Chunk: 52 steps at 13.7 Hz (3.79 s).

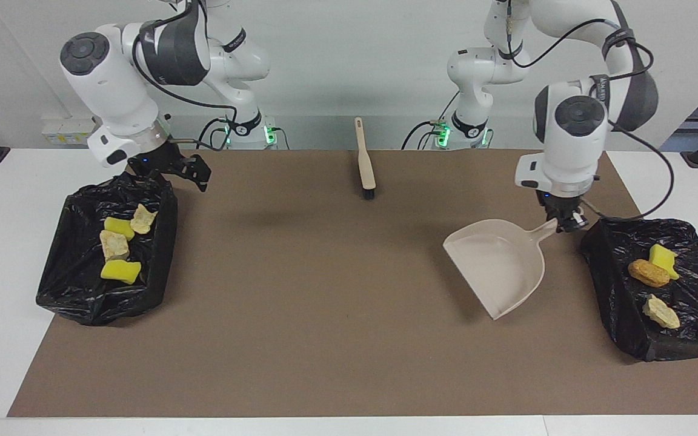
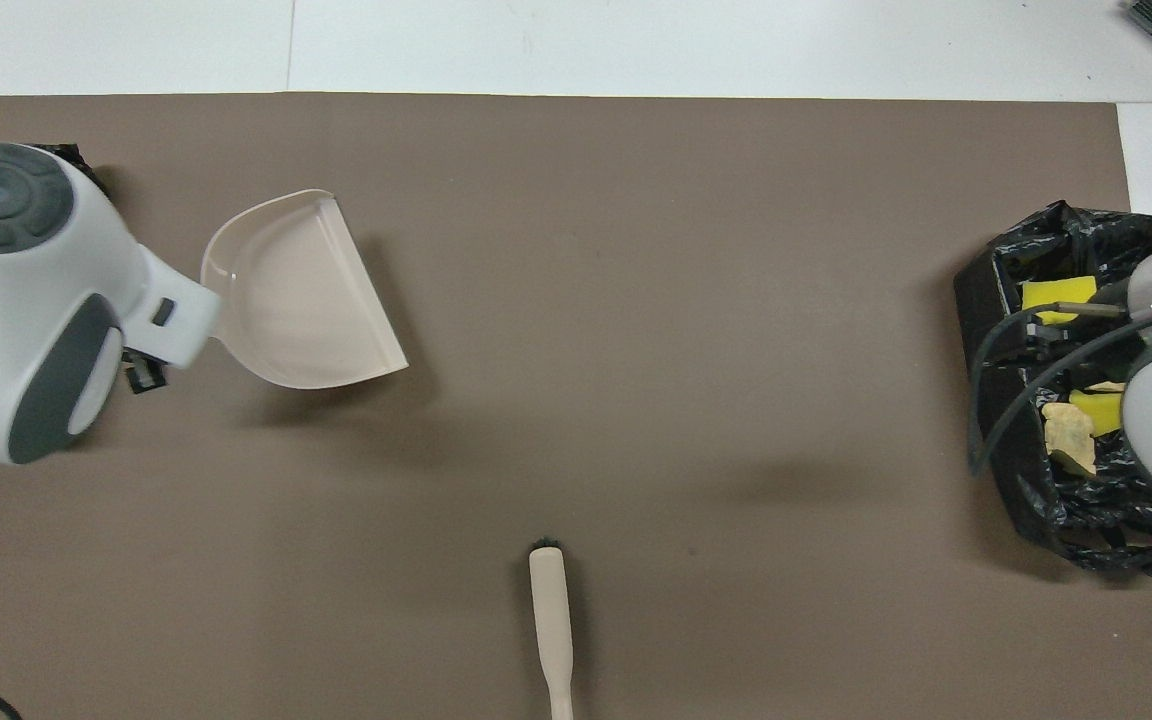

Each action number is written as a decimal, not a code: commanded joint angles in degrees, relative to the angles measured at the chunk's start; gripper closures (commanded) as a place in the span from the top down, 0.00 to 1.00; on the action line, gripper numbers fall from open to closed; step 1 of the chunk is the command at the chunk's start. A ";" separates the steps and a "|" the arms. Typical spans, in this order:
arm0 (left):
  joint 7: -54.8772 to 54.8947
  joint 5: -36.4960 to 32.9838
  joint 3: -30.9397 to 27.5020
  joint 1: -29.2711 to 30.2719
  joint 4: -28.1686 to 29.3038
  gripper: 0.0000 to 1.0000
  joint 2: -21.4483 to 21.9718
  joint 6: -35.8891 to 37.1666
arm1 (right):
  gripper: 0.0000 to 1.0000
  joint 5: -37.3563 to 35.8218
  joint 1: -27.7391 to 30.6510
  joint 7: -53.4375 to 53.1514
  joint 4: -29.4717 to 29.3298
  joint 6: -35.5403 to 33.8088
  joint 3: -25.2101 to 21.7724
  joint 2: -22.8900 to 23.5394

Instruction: Sweep and dump trash in bin

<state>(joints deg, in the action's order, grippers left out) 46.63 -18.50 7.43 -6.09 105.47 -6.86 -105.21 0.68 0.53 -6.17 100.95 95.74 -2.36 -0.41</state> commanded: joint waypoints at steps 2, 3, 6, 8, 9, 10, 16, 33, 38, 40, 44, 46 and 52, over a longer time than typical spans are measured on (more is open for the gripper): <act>-31.08 10.91 -1.10 -9.79 2.55 0.00 -1.13 -0.61 | 1.00 -1.21 3.59 1.16 -6.44 -6.32 -0.63 -0.56; -40.04 14.85 -1.19 -12.86 2.20 0.00 -2.45 -2.09 | 1.00 -1.20 3.87 1.16 -9.34 -9.40 -0.63 -0.38; -56.60 17.08 -1.19 -21.14 1.41 0.00 -5.18 -6.75 | 1.00 -1.03 5.27 1.16 -11.82 -13.20 -0.71 -0.73; -63.74 20.50 -1.28 -24.04 0.01 0.00 -6.06 -7.90 | 1.00 -0.77 5.88 1.25 -13.93 -16.53 -0.71 -0.91; -68.30 21.13 -1.19 -25.10 -1.04 0.00 -7.37 -8.86 | 1.00 -0.42 6.15 1.33 -14.55 -17.07 -0.71 -0.99; -71.91 21.57 -1.19 -25.28 -1.75 0.00 -8.34 -10.09 | 1.00 -0.33 6.85 1.86 -14.55 -17.07 -0.71 -1.26; -75.46 22.28 -0.93 -27.39 -2.46 0.00 -10.28 -11.51 | 1.00 -0.32 2.38 -0.25 -11.65 -14.71 0.60 -3.55; -44.92 18.94 -2.07 -2.46 -3.24 1.00 4.82 -3.95 | 1.00 -1.55 -0.79 5.89 -12.43 -13.20 -0.10 -2.40; -31.09 18.85 -2.15 6.43 -16.77 1.00 5.18 9.21 | 1.00 -1.56 -0.18 6.87 -12.00 -14.00 -0.54 -2.84; -30.73 18.85 -2.59 7.06 -17.22 1.00 6.58 14.56 | 1.00 -1.64 0.00 6.96 -12.44 -15.05 -0.71 -2.93; -31.16 18.85 -3.03 7.59 -15.99 1.00 8.88 18.72 | 1.00 -1.55 2.37 5.12 -11.48 -16.46 1.74 -4.07; -31.43 18.76 -3.12 7.06 -16.08 1.00 8.53 18.29 | 1.00 -1.38 3.42 4.41 -11.30 -15.93 2.45 -4.07; -38.62 17.00 -2.77 6.97 -15.91 1.00 8.61 17.05 | 1.00 -1.47 3.16 4.58 -11.39 -14.36 2.45 -3.72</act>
<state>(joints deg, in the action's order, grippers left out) 11.46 -0.50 4.54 1.06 88.89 1.29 -87.42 0.23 2.94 -1.35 88.92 80.37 -0.87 -3.58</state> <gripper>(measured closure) 0.000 0.000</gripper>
